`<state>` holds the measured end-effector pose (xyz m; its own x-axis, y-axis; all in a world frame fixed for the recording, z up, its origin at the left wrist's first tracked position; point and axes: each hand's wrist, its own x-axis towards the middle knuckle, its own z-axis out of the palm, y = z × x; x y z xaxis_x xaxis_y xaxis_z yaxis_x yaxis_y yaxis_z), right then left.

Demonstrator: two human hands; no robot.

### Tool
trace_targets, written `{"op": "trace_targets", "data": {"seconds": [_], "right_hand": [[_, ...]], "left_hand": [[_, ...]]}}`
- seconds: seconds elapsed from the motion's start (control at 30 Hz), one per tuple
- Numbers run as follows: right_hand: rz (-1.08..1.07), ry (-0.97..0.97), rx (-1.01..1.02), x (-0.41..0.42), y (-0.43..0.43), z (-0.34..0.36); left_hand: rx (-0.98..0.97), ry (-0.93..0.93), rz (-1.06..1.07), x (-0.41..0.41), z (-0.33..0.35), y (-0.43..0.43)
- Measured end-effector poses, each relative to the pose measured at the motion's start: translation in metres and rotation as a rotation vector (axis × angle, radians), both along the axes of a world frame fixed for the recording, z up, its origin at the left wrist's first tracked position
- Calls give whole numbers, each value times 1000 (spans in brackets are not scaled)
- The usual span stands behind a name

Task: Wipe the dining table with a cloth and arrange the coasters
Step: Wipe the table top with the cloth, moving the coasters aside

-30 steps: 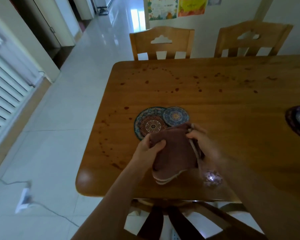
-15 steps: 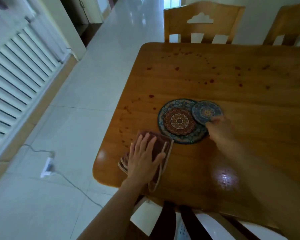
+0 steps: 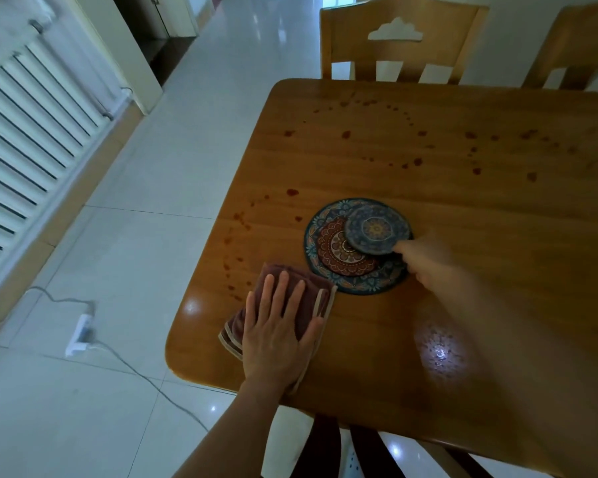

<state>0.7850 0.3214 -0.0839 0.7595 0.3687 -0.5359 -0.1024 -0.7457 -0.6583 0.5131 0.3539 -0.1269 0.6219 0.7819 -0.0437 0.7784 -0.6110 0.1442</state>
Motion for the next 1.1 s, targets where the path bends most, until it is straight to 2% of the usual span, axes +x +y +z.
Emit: {"op": "trace_targets", "data": {"seconds": [0.1, 0.17, 0.3, 0.4, 0.6, 0.7, 0.9, 1.0, 1.07, 1.1], "right_hand": [[164, -110, -19, -5, -4, 4], [133, -178, -16, -4, -4, 5], [-185, 207, 181, -7, 6, 14], [-219, 288, 229, -19, 16, 15], [-234, 171, 260, -37, 16, 3], [-162, 52, 230, -33, 2, 4], [-239, -185, 51, 14, -64, 14], [-249, -198, -14, 31, -90, 13], [-226, -255, -178, 31, -95, 10], [-187, -349, -287, 27, -93, 11]], "left_hand": [[12, -13, -2, 0, 0, 0], [22, -9, -7, 0, 0, 0], [32, -12, -3, 0, -1, 0], [32, -13, -5, 1, 0, 0], [30, -16, 0, 2, 2, -1], [42, -18, 1, 2, 2, -2], [39, -10, -7, -1, -1, -1], [41, 15, -21, 0, -1, 0], [36, 42, -48, 0, -1, -2], [37, 55, -71, -2, -1, -4]]}}
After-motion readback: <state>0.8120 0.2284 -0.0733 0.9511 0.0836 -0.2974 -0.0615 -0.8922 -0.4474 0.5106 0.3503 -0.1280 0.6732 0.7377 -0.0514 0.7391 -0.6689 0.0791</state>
